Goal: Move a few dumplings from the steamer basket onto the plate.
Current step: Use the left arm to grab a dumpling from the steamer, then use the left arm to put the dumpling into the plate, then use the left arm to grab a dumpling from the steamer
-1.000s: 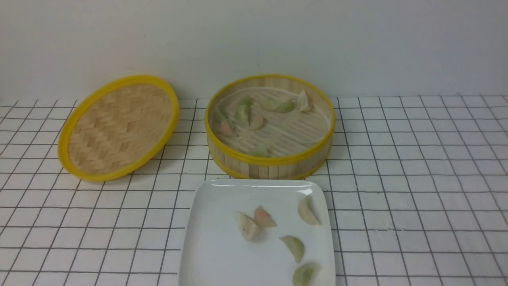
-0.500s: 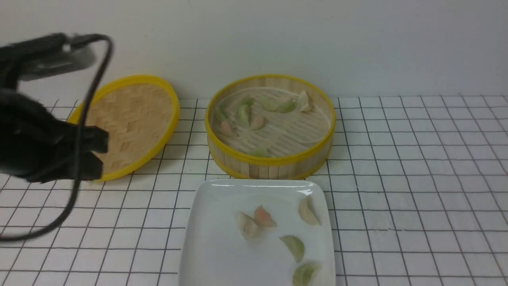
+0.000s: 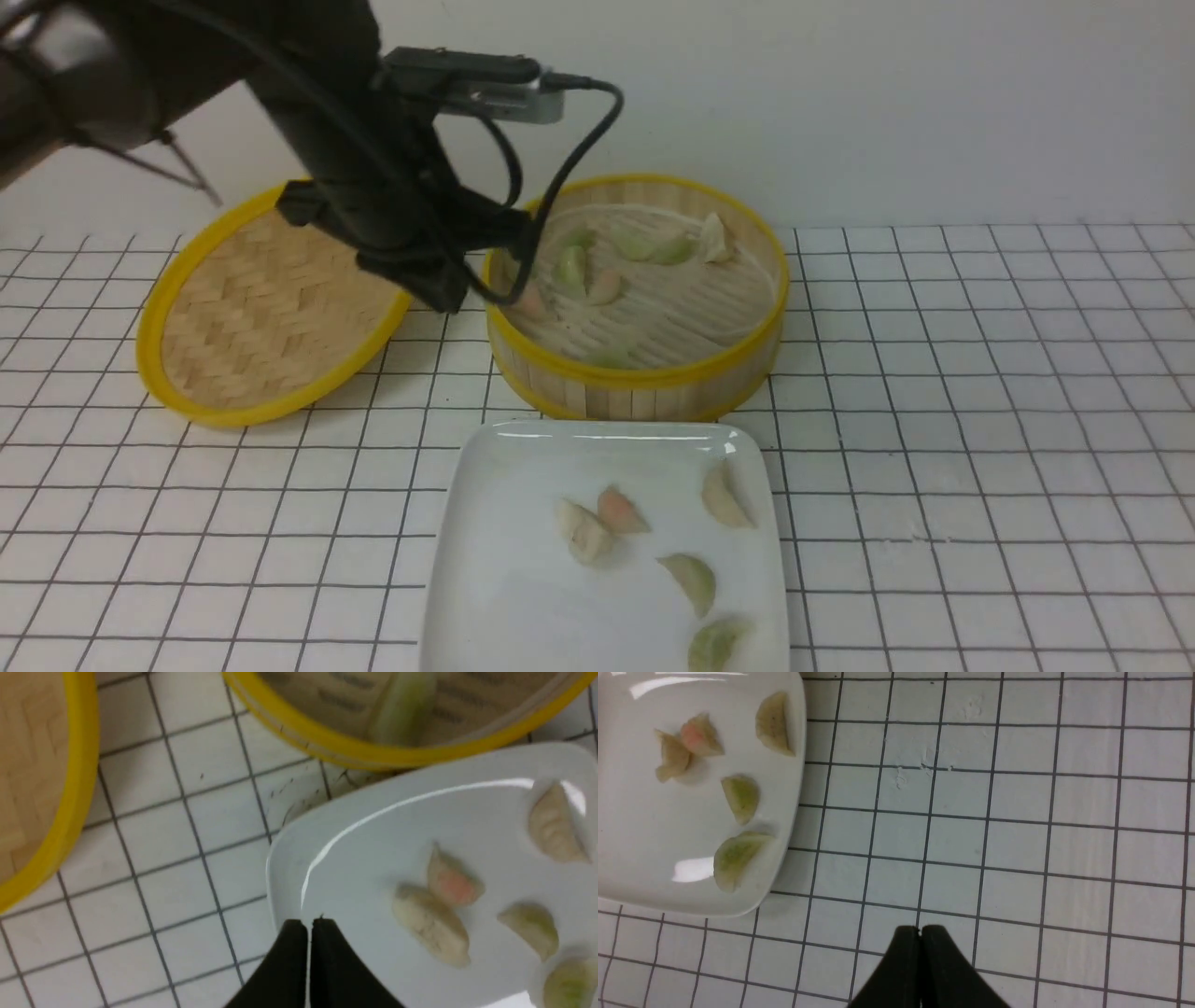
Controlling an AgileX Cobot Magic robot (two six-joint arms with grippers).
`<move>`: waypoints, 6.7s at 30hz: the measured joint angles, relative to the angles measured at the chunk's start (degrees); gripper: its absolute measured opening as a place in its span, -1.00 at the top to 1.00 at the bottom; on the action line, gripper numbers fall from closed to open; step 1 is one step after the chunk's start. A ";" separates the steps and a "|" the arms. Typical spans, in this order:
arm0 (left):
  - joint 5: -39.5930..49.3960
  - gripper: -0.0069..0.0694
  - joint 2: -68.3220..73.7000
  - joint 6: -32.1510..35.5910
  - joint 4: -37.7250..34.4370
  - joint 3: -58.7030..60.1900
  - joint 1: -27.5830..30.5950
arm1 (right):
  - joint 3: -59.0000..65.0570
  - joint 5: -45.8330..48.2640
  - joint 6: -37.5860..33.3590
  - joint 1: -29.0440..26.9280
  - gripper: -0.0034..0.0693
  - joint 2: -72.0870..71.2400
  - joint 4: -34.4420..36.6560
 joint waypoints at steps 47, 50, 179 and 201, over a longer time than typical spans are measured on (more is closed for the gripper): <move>-13.49 0.79 32.71 5.03 5.64 -25.11 -4.79 | 0.00 0.00 -0.48 0.00 0.95 0.00 -1.56; -9.92 0.83 32.75 6.07 5.93 -26.98 -4.83 | 0.00 0.00 -0.48 0.00 0.95 0.00 -1.56; -3.15 0.23 1.39 13.25 -13.56 28.26 -9.18 | -3.93 -2.25 -8.57 0.00 0.94 8.79 10.58; -1.57 -0.35 23.38 7.45 -4.04 -22.09 -5.12 | -3.99 -1.94 -9.87 0.00 0.94 9.11 12.36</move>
